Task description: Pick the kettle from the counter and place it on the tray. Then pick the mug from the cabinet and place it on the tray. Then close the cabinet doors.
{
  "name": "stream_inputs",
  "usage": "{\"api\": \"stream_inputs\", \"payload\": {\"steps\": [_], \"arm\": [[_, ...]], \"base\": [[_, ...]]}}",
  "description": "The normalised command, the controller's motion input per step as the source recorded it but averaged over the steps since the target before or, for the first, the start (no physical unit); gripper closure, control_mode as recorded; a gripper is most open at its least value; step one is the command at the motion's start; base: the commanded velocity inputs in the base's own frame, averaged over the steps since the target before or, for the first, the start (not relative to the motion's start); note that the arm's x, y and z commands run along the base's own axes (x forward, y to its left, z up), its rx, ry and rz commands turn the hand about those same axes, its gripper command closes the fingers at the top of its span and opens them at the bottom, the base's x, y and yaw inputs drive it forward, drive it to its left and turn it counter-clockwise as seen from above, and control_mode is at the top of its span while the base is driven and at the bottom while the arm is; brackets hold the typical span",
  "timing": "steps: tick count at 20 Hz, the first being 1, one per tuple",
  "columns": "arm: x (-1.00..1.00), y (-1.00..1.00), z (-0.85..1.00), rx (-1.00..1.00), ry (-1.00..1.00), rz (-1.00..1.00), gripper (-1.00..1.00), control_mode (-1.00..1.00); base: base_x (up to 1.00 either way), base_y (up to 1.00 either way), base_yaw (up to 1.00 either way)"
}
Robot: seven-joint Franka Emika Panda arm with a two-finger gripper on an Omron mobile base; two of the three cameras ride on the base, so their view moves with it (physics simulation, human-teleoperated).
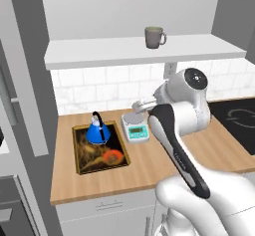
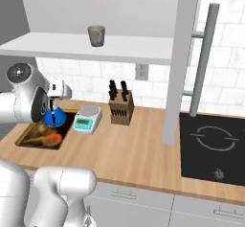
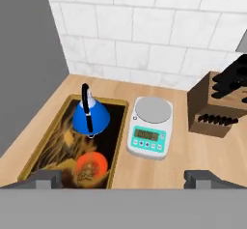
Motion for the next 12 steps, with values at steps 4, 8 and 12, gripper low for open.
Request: {"api": "stream_inputs", "payload": {"steps": [4, 8, 12], "arm": [[-0.11, -0.42, 0.71, 0.07, 0.01, -0.21, -1.0, -1.0], [-0.06, -0.53, 0.68, 0.11, 0.01, -0.14, -1.0, -1.0], [-0.07, -0.57, 0.67, 0.1, 0.0, -0.03, -1.0, -1.0]], "base": [[0.0, 0.0, 0.0], [0.0, 0.0, 0.0], [0.0, 0.0, 0.0]]}}
